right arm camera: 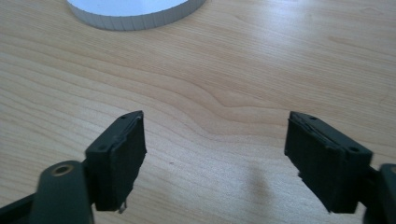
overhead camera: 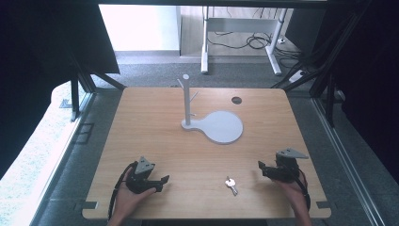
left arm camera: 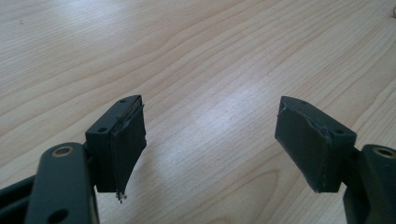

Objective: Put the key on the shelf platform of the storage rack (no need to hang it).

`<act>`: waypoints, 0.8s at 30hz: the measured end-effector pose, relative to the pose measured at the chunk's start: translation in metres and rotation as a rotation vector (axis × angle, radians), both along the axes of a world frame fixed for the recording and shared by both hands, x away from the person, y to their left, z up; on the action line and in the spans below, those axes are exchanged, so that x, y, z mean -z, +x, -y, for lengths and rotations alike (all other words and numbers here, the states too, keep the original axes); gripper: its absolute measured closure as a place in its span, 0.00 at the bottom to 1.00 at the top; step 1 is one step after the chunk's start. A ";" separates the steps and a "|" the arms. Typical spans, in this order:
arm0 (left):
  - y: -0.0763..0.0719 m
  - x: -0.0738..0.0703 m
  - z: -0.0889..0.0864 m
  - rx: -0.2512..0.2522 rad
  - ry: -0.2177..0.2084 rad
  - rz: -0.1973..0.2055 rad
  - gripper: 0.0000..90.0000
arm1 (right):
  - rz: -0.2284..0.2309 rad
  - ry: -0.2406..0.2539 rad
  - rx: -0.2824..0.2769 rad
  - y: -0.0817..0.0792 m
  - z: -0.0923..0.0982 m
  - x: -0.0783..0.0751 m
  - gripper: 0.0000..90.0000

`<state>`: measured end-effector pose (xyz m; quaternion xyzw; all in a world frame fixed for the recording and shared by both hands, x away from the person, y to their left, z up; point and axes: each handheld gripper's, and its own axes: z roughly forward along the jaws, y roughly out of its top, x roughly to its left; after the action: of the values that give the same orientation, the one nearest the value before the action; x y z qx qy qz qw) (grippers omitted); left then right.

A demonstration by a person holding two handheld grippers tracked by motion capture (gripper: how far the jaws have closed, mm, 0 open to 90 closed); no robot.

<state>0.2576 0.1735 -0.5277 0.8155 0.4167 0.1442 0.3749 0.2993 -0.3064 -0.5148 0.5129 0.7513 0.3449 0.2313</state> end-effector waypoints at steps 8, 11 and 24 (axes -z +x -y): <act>-0.001 -0.001 -0.003 -0.002 -0.004 -0.001 0.27 | 0.001 0.000 -0.028 0.001 0.004 0.003 0.24; 0.000 -0.001 -0.004 0.000 -0.001 -0.003 0.27 | -0.012 -0.005 -0.021 0.001 0.005 0.005 0.27; 0.000 0.000 -0.002 0.004 0.007 -0.008 0.27 | -0.048 -0.010 -0.012 0.003 0.005 0.010 0.36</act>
<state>0.2574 0.1754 -0.5280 0.8181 0.4162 0.1414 0.3707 0.3019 -0.3112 -0.5244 0.5155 0.7614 0.3299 0.2138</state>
